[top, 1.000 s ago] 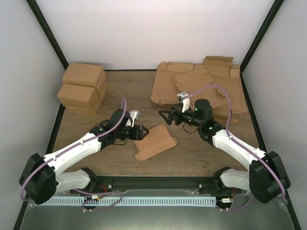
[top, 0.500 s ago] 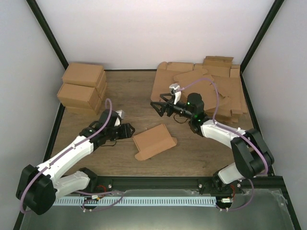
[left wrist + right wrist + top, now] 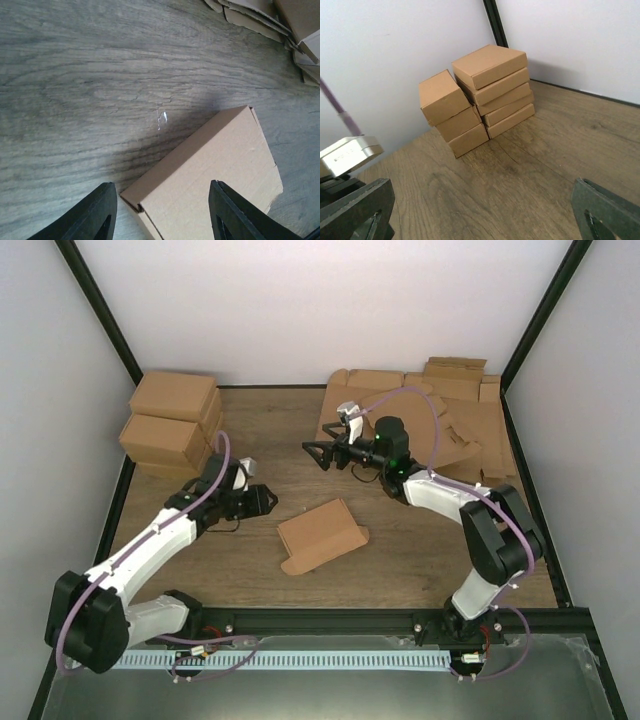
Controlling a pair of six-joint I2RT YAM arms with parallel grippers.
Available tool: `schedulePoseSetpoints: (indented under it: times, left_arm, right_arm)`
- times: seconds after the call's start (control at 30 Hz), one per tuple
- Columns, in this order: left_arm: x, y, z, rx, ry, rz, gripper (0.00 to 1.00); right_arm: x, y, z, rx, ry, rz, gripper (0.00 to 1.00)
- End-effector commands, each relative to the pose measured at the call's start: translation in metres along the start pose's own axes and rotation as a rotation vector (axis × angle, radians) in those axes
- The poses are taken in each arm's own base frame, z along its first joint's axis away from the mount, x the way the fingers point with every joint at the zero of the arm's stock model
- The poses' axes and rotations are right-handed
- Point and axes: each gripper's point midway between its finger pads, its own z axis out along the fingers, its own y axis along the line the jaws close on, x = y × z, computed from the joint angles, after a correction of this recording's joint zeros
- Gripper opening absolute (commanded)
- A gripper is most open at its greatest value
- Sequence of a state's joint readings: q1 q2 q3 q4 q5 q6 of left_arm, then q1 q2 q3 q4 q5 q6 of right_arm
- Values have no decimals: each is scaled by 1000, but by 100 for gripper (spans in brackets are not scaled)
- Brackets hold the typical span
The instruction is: Fold the paper box
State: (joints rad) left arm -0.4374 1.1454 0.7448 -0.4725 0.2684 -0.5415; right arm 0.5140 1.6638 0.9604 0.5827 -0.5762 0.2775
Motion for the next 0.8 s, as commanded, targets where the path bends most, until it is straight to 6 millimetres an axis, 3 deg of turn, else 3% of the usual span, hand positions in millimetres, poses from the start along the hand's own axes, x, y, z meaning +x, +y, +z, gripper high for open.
schedulePoseSetpoints:
  times: [0.0, 0.23, 0.5, 0.6, 0.77]
  left_arm:
    - [-11, -12, 5, 53, 13, 42, 53]
    - [-2, -14, 10, 81, 64, 99, 56]
    - [25, -2, 12, 90, 86, 73, 59]
    - [34, -1, 9, 103, 61, 44, 61]
    - [38, -4, 6, 134, 5, 9, 67]
  right_arm:
    - [-32, 22, -10, -35, -58, -140, 100]
    - [-29, 22, -29, 34, -46, -123, 100]
    - [-2, 26, -66, 105, -36, -80, 100]
    - [2, 27, -70, 106, -41, -74, 100]
    - [-11, 19, -63, 135, -77, -43, 100]
